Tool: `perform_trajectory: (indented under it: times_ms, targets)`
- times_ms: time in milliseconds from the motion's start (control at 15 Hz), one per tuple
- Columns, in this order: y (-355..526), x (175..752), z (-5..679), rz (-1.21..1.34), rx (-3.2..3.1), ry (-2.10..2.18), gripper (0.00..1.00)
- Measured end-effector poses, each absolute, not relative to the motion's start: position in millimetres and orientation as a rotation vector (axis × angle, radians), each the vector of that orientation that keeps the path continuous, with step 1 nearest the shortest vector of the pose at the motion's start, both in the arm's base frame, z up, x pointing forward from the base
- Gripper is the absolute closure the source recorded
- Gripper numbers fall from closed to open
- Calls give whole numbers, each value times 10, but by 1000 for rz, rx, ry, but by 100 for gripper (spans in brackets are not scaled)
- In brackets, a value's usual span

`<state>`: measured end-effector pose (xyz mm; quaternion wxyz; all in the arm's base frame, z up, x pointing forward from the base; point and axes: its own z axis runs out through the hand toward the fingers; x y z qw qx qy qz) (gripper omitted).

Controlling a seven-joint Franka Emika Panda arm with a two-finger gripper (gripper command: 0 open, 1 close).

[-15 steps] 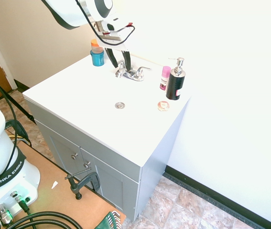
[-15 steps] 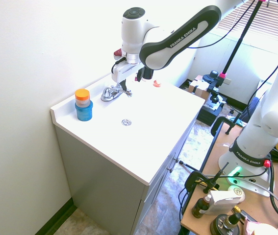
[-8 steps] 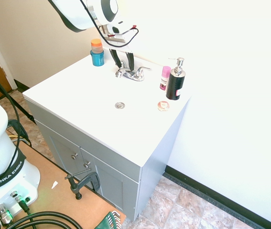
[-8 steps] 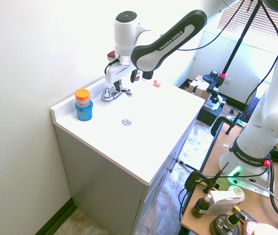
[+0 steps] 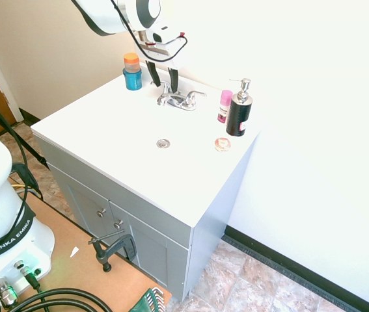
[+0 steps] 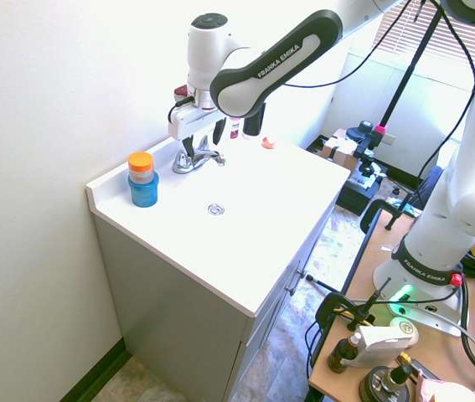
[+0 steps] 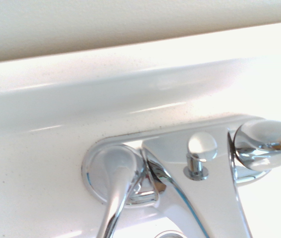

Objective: Turn off the hot water

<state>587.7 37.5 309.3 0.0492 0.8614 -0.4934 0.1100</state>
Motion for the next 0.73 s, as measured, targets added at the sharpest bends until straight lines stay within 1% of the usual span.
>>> perform_trajectory:
  times_ms: [467,600,733]
  targets:
    - [491,6086,3251,302,2662,-1537,0]
    - [392,5986,3387,268,2686,-1568,0]
    - [260,5721,3480,214,2711,-1583,0]
